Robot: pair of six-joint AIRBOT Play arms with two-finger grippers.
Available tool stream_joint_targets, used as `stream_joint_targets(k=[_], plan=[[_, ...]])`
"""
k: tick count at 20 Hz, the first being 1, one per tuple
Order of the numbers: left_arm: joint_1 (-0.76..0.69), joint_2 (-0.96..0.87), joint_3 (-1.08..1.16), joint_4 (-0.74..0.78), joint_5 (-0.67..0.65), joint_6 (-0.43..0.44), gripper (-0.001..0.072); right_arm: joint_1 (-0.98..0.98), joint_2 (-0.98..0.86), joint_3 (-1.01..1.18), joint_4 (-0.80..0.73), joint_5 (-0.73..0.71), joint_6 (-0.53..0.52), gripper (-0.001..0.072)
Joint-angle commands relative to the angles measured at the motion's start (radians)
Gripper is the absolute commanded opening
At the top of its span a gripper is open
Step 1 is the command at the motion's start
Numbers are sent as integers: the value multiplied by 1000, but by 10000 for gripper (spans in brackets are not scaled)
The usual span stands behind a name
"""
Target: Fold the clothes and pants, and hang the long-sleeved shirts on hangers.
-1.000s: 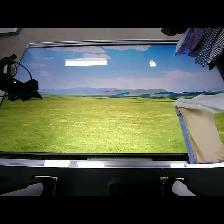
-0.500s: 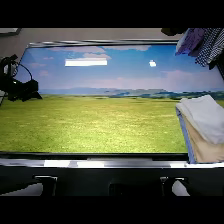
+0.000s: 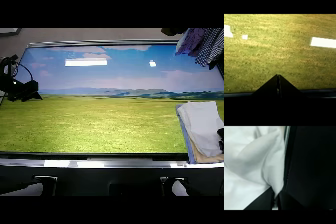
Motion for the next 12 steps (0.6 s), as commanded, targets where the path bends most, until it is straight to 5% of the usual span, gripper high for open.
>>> stream_joint_targets(k=[1,4,7,10,12], plan=[[1,-1,0,0,0,0,14,0,2,-13,-42,14,-1,27],[1,-1,0,0,0,0,14,0,2,-13,-53,29,-20,60],[1,-1,0,0,0,0,16,0,2,-12,-46,26,-72,375],[0,0,-2,0,0,0,55,0,3,27,26,-29,-216,378],[-3,1,-18,0,0,8,55,0,24,87,238,-143,-337,237]])
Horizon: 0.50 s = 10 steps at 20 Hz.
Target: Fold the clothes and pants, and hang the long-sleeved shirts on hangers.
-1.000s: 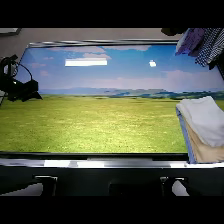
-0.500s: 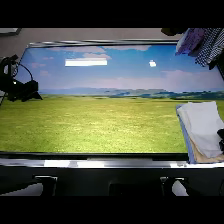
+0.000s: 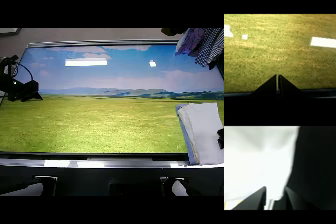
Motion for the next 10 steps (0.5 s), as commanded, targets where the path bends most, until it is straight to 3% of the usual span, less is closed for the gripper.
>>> stream_joint_targets(k=[1,2,4,6,10], plan=[[-10,8,-29,0,7,25,52,3,29,77,371,-186,-238,234],[-23,26,-56,0,26,42,12,26,38,92,521,-246,-320,156],[-64,111,-153,0,114,89,12,135,48,103,702,-282,-462,125],[-97,227,-272,0,200,122,12,301,49,103,721,-262,-539,24],[-111,417,-469,1,219,146,14,608,49,103,679,-251,-647,26]])
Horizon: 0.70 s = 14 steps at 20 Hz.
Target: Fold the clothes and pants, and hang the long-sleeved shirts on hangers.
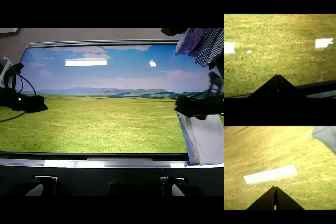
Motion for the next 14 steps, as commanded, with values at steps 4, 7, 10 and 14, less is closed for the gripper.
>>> stream_joint_targets(k=[4,7,10,14], plan=[[-16,174,-173,12,6,34,15,343,3,5,-40,-29,-158,26],[-16,174,-173,12,7,34,15,342,3,5,-31,-6,-158,27],[-16,174,-173,12,7,34,15,342,2,5,-31,-7,-158,27],[-16,174,-173,12,7,34,15,342,3,5,-31,-7,-158,27]])
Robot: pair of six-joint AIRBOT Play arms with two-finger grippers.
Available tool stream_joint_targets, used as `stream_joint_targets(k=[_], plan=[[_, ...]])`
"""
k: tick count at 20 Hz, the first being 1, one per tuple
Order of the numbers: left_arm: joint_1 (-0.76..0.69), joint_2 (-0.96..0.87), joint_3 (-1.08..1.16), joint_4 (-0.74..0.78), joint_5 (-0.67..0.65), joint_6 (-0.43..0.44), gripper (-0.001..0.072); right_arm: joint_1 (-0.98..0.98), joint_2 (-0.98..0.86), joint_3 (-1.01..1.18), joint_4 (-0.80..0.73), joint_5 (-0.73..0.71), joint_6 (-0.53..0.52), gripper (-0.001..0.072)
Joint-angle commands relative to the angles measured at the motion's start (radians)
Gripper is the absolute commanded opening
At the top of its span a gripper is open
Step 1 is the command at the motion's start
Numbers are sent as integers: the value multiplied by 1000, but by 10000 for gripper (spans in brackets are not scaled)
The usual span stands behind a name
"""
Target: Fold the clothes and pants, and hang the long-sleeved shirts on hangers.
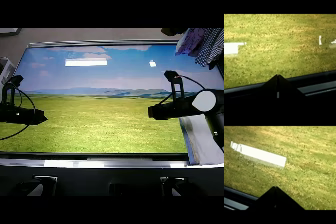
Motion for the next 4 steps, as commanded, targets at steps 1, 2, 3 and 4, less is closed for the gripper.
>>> stream_joint_targets(k=[1,2,3,4], plan=[[0,3,-2,1,-1,1,15,5,1,1,0,2,-3,27],[0,3,-2,1,-1,1,15,5,1,1,0,2,-3,27],[0,3,-2,0,-1,1,15,4,1,1,0,2,-3,27],[0,3,-2,1,-1,1,15,4,1,1,0,2,-3,27]])
